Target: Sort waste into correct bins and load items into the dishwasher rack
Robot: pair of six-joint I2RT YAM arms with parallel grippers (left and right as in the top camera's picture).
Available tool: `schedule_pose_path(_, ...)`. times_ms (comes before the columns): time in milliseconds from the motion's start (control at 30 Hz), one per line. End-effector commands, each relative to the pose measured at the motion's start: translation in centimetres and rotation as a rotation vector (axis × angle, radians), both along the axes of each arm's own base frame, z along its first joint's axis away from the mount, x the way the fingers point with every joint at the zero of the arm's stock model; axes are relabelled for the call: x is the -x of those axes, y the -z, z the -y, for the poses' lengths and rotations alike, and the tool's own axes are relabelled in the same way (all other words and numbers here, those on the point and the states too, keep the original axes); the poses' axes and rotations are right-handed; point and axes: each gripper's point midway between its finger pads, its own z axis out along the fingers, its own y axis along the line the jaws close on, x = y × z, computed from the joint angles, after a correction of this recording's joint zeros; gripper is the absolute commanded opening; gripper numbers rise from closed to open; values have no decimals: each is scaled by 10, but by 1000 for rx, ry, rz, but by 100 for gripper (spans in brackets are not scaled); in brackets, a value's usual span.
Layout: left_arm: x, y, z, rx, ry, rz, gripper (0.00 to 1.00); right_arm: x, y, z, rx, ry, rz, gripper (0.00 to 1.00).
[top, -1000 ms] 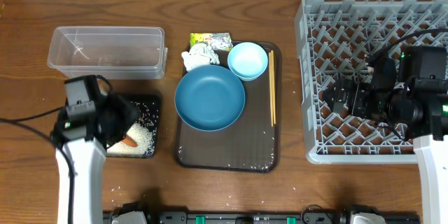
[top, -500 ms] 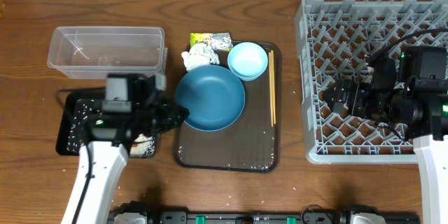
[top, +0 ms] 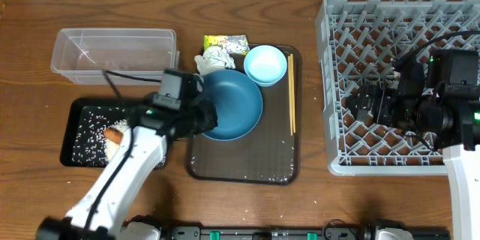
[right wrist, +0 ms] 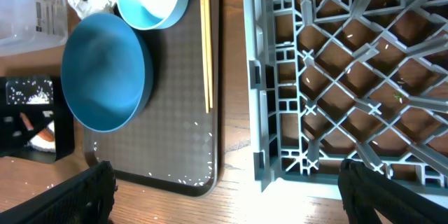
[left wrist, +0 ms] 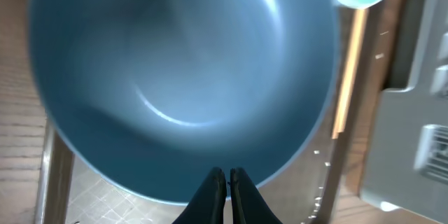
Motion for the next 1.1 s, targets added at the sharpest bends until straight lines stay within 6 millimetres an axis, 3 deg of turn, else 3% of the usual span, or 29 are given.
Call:
schedule_pose_path(0, 6, 25, 4, -59, 15, -62, 8, 0, 1, -1, 6, -17, 5, 99)
schedule_pose_path(233, 12, 61, 23, -92, 80, -139, 7, 0, 1, -1, 6, -17, 5, 99)
schedule_pose_path(433, 32, 62, 40, -37, 143, -205, 6, 0, 1, -1, 6, -17, 5, 99)
schedule_pose_path(700, 68, 40, 86, 96, 362, -209, 6, 0, 1, -1, 6, -17, 5, 99)
schedule_pose_path(867, 81, 8, 105, 129, 447, -101, 6, 0, 1, -1, 6, -17, 5, 99)
schedule_pose_path(967, 70, -14, 98, 101, 418, 16, 6, 1, 1, -1, 6, -17, 4, 99)
schedule_pose_path(1067, 48, -34, 69, 5, 307, 149, 6, 0, 1, -1, 6, -17, 5, 99)
